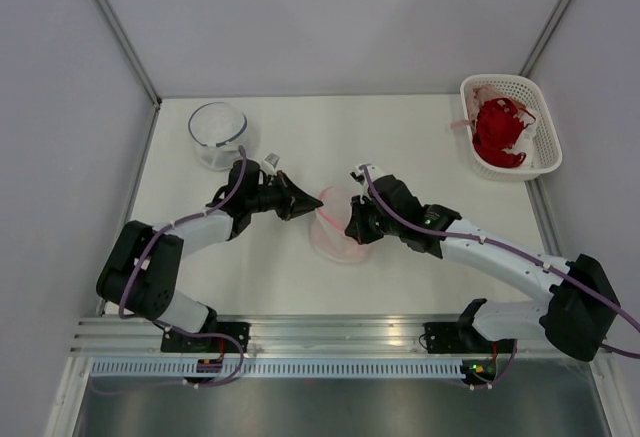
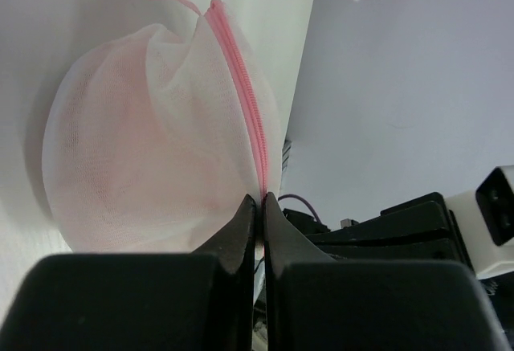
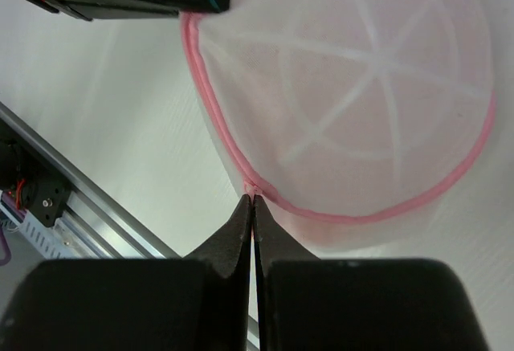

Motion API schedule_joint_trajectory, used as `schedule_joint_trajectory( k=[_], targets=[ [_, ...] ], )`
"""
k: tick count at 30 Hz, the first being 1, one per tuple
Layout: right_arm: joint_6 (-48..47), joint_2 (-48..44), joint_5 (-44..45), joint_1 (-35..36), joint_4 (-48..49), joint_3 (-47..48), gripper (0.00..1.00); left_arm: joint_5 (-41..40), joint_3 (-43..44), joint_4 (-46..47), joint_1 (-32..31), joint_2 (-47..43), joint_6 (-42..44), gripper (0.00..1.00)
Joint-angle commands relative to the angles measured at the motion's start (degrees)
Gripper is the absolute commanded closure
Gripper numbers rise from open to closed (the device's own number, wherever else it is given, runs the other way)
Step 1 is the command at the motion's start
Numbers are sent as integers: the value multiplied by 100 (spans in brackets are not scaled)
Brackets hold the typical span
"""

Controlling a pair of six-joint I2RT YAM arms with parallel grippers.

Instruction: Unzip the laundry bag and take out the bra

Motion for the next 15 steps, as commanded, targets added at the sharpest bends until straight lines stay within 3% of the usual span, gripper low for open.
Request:
schedule_joint_trajectory(
  k=[1, 15],
  targets=[
    [-61, -121, 350, 13, -248, 116, 100, 333, 45, 317, 322, -149, 17, 98],
    [88, 441, 1492, 13, -792, 238, 100, 1274, 318, 212, 885, 668, 448, 98]
  ],
)
